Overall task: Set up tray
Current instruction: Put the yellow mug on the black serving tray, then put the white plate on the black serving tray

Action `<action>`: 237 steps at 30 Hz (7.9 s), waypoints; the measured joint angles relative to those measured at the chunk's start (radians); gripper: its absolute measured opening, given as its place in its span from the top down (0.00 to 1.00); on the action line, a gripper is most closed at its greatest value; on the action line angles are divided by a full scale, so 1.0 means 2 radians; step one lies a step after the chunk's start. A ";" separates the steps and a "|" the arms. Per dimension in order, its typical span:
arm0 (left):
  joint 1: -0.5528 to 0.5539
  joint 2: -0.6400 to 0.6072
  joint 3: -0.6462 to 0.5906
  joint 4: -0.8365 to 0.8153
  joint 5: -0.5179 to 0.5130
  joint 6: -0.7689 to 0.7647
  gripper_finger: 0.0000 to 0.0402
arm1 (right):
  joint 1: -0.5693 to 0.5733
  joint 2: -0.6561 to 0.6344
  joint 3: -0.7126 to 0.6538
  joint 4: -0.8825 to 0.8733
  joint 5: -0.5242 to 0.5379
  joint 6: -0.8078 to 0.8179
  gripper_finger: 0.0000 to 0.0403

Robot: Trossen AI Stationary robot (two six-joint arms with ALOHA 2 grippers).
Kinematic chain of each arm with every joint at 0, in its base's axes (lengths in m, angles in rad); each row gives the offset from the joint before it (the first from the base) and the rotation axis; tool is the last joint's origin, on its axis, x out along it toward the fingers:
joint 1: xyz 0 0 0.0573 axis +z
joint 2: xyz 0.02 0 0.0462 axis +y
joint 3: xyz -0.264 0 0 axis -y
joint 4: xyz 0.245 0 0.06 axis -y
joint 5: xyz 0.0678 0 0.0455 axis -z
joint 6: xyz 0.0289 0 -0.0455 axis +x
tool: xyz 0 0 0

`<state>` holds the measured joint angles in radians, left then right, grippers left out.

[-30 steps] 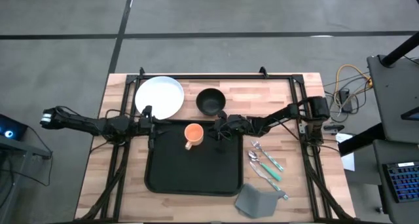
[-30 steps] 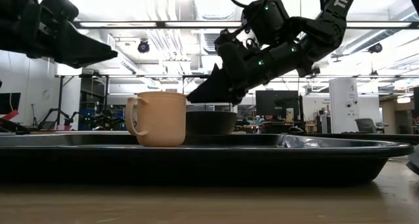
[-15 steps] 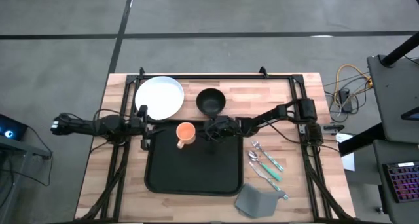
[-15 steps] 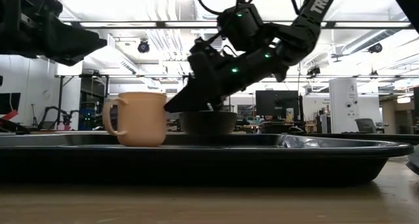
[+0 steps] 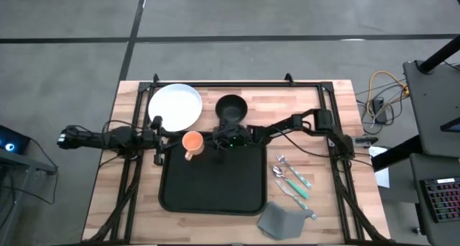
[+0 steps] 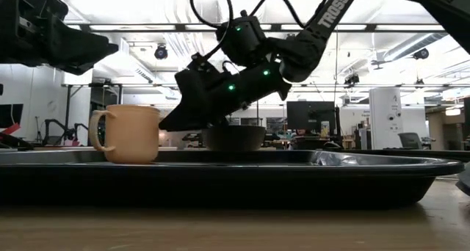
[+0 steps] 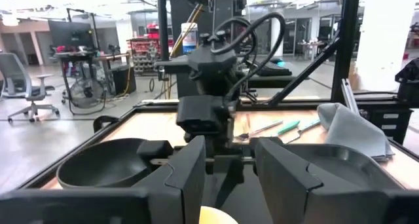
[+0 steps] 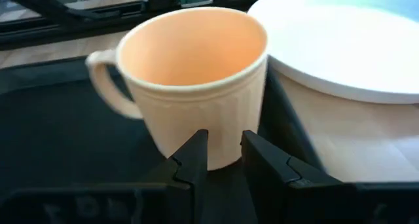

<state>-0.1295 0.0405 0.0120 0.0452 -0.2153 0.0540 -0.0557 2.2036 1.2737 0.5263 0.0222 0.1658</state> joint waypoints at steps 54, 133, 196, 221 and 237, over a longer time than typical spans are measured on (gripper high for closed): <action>0.000 0.005 0.001 0.002 0.000 0.000 0.71 | -0.008 0.028 0.089 -0.034 -0.023 0.042 0.79; 0.000 0.006 0.000 -0.001 0.000 -0.004 0.71 | -0.009 -0.058 -0.011 -0.022 -0.122 -0.054 0.82; 0.000 0.032 0.002 -0.001 -0.001 0.019 0.71 | 0.041 -0.893 -0.632 -0.084 -0.088 -0.099 0.81; 0.000 0.032 0.017 -0.001 -0.066 0.036 0.71 | 0.041 -0.981 -0.632 -0.256 -0.035 -0.144 0.83; 0.000 0.119 0.107 -0.065 -0.138 -0.005 0.71 | 0.041 -0.954 -0.632 -0.257 -0.035 -0.122 0.83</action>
<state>-0.1291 0.2780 0.2255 -0.0838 -0.4922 0.0448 0.0257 0.2952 0.0093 0.0132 -0.0486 -0.0788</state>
